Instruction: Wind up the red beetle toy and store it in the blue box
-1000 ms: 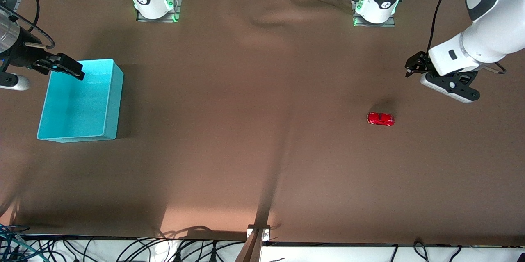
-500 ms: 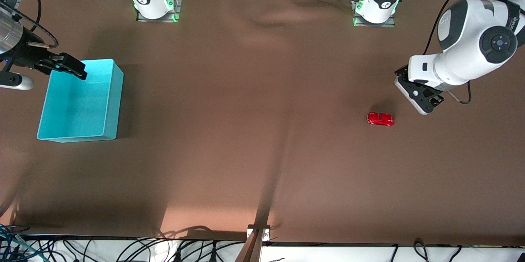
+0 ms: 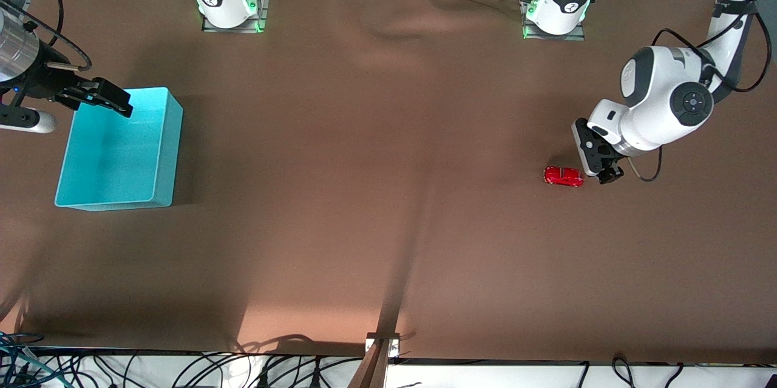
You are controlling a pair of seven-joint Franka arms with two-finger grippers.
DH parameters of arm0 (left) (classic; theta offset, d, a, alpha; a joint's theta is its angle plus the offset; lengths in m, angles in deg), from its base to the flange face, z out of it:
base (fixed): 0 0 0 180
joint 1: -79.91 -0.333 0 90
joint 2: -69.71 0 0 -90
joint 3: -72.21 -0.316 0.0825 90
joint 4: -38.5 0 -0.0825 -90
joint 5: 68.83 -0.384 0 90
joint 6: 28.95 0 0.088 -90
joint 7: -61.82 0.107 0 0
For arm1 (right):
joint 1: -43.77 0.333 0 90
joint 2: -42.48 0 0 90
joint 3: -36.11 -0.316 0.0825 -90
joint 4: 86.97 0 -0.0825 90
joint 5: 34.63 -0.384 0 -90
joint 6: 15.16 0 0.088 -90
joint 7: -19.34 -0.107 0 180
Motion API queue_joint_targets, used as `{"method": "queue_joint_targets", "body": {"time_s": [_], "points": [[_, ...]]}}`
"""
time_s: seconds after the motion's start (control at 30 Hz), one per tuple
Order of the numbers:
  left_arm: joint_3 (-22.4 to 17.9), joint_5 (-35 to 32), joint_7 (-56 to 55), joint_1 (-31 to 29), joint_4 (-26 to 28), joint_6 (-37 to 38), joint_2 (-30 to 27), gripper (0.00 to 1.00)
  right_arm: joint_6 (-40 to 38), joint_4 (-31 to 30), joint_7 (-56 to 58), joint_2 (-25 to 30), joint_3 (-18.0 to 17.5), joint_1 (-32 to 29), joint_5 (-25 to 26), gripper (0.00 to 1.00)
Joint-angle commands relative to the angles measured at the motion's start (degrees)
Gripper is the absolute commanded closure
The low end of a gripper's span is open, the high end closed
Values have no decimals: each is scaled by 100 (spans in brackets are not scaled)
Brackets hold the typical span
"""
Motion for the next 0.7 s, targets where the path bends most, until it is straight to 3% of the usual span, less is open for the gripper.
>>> {"method": "queue_joint_targets", "body": {"time_s": [0.0, 0.23, 0.67], "points": [[30, -566, 187, 18, -7, -547, 225, 0, -92, 53, -29, -3, -20, -4, 14, 0], [30, -919, 169, 10, -7, -1206, 673, 0, -92, 53, -21, -3, -20, -4, 5, 0], [30, -857, 116, -43, 72, -1260, 929, 0, -92, 53, 14, -3, -11, -4, 5, 0]]}}
